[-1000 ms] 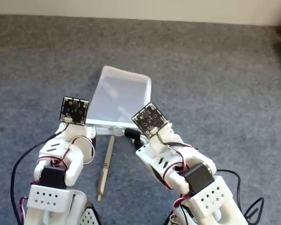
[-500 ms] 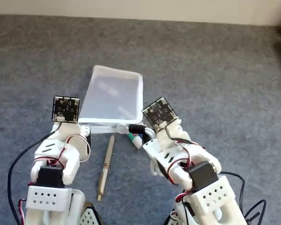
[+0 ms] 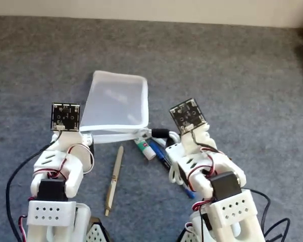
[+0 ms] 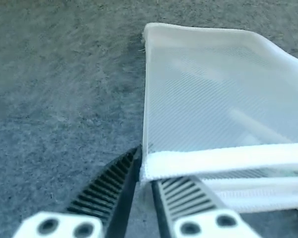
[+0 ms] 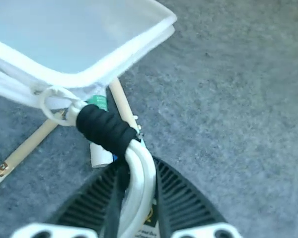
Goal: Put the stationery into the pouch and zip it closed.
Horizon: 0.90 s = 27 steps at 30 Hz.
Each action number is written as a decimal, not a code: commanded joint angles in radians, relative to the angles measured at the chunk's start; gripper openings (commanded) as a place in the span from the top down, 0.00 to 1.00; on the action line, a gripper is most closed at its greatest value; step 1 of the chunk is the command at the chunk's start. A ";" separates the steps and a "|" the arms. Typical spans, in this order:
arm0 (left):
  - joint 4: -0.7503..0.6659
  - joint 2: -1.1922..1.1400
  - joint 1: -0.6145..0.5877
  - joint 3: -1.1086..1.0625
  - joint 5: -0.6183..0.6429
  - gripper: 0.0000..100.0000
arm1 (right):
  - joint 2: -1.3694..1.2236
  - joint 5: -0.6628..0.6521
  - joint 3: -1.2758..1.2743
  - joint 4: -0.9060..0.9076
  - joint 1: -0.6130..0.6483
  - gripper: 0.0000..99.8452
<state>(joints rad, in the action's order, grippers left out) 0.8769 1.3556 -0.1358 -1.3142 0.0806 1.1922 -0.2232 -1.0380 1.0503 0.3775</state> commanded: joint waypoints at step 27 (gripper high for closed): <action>0.110 0.015 -0.051 0.166 0.043 0.99 | 0.019 0.005 0.070 0.007 -0.056 0.83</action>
<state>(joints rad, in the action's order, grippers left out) 0.9076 1.3556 -0.1588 -1.2743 0.1036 1.1922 -0.2232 -1.0380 1.0518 0.3345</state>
